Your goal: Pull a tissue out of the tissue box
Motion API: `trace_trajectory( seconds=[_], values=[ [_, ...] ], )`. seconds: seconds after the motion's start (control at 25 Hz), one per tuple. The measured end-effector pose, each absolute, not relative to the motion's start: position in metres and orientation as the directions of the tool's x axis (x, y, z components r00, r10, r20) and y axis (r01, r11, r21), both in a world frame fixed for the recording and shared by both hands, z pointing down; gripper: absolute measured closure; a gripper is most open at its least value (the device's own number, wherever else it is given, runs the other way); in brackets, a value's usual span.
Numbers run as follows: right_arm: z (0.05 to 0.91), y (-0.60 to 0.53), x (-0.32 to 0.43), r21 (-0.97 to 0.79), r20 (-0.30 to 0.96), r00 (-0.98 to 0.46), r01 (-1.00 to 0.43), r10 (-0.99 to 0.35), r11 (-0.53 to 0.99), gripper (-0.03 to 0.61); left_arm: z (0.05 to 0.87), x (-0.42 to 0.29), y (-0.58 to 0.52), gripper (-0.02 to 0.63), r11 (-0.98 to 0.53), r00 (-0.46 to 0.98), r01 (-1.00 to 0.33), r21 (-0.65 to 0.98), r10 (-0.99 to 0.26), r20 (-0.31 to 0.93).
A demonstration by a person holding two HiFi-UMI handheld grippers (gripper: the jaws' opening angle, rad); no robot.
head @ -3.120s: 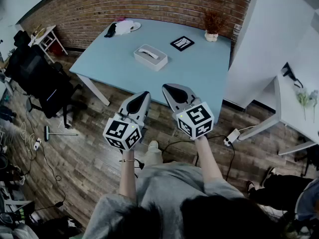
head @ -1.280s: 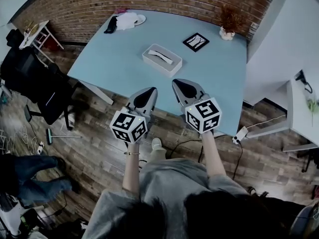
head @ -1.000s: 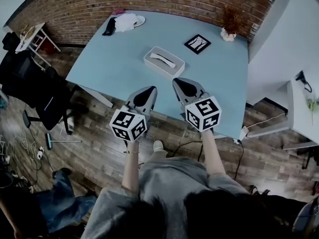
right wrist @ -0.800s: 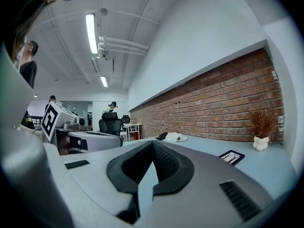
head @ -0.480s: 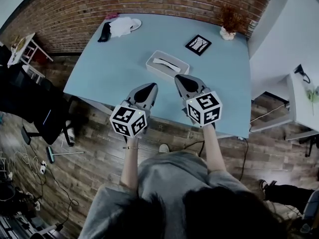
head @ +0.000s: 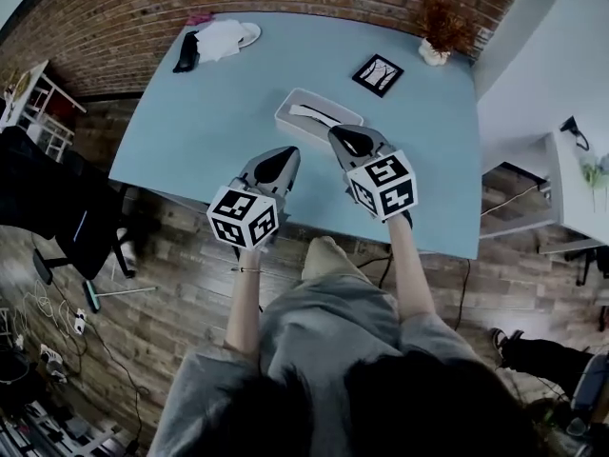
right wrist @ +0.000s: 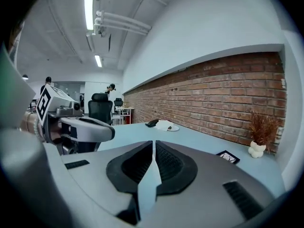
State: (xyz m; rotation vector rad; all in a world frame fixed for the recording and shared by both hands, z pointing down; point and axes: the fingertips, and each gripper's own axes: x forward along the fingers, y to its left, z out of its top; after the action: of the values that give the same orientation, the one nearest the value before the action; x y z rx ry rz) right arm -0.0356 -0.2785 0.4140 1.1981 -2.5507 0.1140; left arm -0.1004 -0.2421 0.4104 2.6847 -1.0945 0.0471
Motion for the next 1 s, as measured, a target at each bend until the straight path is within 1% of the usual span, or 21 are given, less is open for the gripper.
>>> trace_trajectory(
  seconds=[0.2, 0.32, 0.6, 0.8, 1.0],
  values=[
    [0.439, -0.307, -0.038, 0.107, 0.402, -0.578, -0.740, -0.710, 0.664, 0.575, 0.428, -0.104, -0.261, 0.611, -0.680, 0.715, -0.697, 0.228, -0.682, 0.152],
    [0.456, -0.323, -0.039, 0.136, 0.467, -0.569, -0.710, -0.677, 0.690, 0.534, 0.438, -0.105, -0.272, 0.611, -0.671, 0.712, -0.700, 0.243, -0.681, 0.170],
    [0.484, -0.353, -0.050, 0.153, 0.549, -0.562, -0.661, -0.619, 0.735, 0.500, 0.463, -0.103, -0.297, 0.611, -0.654, 0.709, -0.703, 0.280, -0.674, 0.207],
    [0.508, -0.368, -0.053, 0.180, 0.621, -0.528, -0.623, -0.579, 0.761, 0.471, 0.480, -0.103, -0.309, 0.611, -0.640, 0.707, -0.705, 0.307, -0.667, 0.234],
    [0.526, -0.379, -0.055, 0.198, 0.671, -0.494, -0.599, -0.553, 0.776, 0.463, 0.494, -0.105, -0.317, 0.611, -0.627, 0.705, -0.707, 0.327, -0.661, 0.257]
  ],
)
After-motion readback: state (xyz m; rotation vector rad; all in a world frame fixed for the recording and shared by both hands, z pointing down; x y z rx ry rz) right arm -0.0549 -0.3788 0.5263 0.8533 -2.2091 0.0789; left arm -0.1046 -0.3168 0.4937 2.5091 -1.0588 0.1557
